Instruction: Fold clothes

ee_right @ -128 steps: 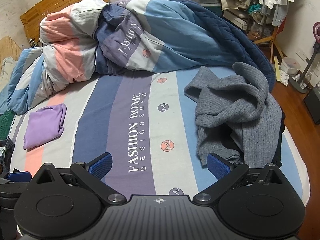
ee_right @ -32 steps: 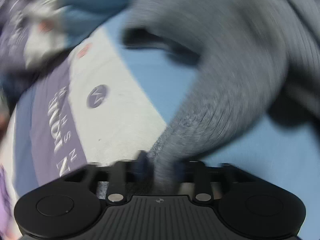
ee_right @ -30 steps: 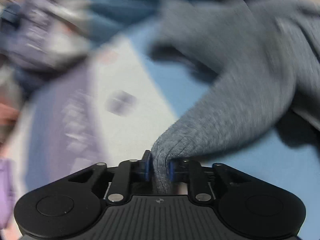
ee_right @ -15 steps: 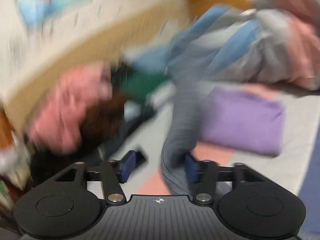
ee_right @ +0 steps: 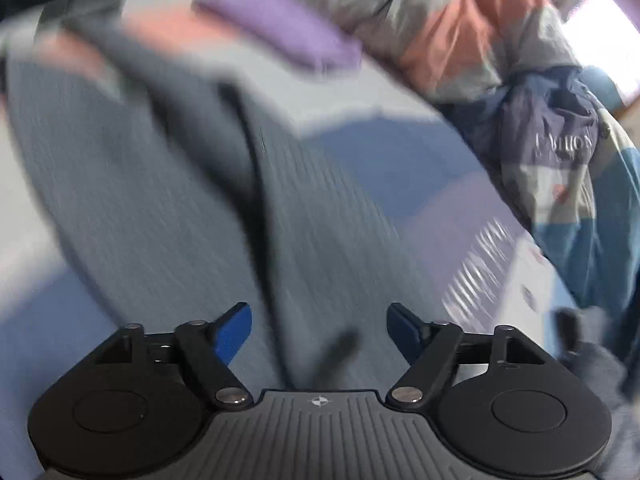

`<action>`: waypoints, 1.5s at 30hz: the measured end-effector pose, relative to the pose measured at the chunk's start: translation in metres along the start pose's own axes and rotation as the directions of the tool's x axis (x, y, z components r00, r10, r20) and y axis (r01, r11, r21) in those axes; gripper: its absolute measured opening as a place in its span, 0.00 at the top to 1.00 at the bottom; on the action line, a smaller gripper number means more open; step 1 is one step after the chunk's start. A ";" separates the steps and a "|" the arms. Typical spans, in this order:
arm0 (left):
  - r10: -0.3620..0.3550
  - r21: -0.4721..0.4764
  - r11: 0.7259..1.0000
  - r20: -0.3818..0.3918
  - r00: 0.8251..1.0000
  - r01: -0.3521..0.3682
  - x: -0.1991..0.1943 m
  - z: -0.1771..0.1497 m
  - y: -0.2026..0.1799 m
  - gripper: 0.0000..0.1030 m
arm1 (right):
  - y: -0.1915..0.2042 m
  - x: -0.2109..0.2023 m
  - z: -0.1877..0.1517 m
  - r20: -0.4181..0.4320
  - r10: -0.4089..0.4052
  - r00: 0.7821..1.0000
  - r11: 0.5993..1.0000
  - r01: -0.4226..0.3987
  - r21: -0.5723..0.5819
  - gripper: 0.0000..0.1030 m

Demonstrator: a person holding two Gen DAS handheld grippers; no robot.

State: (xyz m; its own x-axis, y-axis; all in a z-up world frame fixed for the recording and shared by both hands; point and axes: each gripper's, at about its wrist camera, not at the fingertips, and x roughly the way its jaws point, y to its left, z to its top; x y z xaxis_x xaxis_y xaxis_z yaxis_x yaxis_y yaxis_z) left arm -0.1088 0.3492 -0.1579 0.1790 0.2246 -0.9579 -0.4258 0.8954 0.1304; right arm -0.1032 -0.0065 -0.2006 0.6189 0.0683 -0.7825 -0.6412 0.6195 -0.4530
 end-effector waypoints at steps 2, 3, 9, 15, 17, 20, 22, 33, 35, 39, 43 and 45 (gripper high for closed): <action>-0.032 0.079 0.996 0.034 0.999 0.029 0.005 0.002 -0.033 0.00 | -0.013 0.004 -0.026 -0.004 0.014 1.000 0.999 -0.015 -0.047 0.29; -0.042 0.108 0.993 0.040 0.998 0.037 0.007 0.003 -0.048 0.00 | -0.019 0.004 -0.033 0.014 0.023 1.000 0.999 -0.022 -0.048 0.29; -0.077 0.201 0.977 0.056 0.995 0.064 0.020 0.010 -0.115 0.00 | -0.066 0.006 -0.023 0.028 0.118 0.993 0.984 -0.121 0.133 0.88; -0.065 0.174 0.983 0.061 0.996 0.053 0.025 0.022 -0.129 0.00 | -0.156 0.029 0.006 0.024 0.058 0.998 0.947 -0.062 0.316 0.88; -0.041 0.162 0.986 0.063 0.997 0.030 0.030 0.025 -0.130 0.00 | -0.197 0.061 0.021 -0.021 0.100 0.995 0.895 -0.081 0.439 0.86; -0.020 0.118 0.993 0.056 0.998 0.013 0.036 0.026 -0.128 0.00 | -0.242 0.109 0.036 -0.067 0.133 0.989 0.813 -0.070 0.579 0.79; -0.014 0.092 0.996 0.050 0.999 0.009 0.040 0.025 -0.128 0.00 | -0.256 0.123 0.038 -0.096 0.071 0.993 0.796 0.002 0.605 0.71; -0.018 -0.147 0.989 0.000 1.000 0.018 0.054 -0.058 -0.080 0.00 | -0.186 0.003 -0.109 0.056 0.164 0.985 0.435 -0.123 0.892 0.38; -0.004 -0.162 0.987 -0.017 1.000 0.001 0.058 -0.070 -0.073 0.00 | -0.162 -0.011 -0.137 0.022 0.178 0.984 0.353 -0.084 0.932 0.38; -0.070 -0.240 0.969 -0.071 0.995 0.052 0.076 -0.077 -0.061 0.00 | -0.136 -0.008 -0.154 0.083 0.194 0.978 0.229 -0.127 0.965 0.39; -0.183 -0.399 0.906 -0.058 0.981 0.145 0.091 -0.074 -0.045 0.00 | -0.130 0.012 -0.142 0.156 0.169 0.973 0.125 -0.178 0.976 0.45; -0.215 -0.445 0.878 -0.044 0.976 0.174 0.096 -0.074 -0.038 0.00 | -0.130 0.019 -0.137 0.184 0.163 0.969 0.083 -0.199 0.976 0.52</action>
State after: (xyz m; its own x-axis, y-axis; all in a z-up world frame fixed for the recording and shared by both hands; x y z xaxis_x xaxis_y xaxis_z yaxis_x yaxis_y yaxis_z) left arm -0.1407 0.3081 -0.2734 0.2270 0.0095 -0.9738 -0.7379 0.6542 -0.1656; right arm -0.0704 -0.1935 -0.2149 0.5788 0.3114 -0.7537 0.2666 0.8012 0.5358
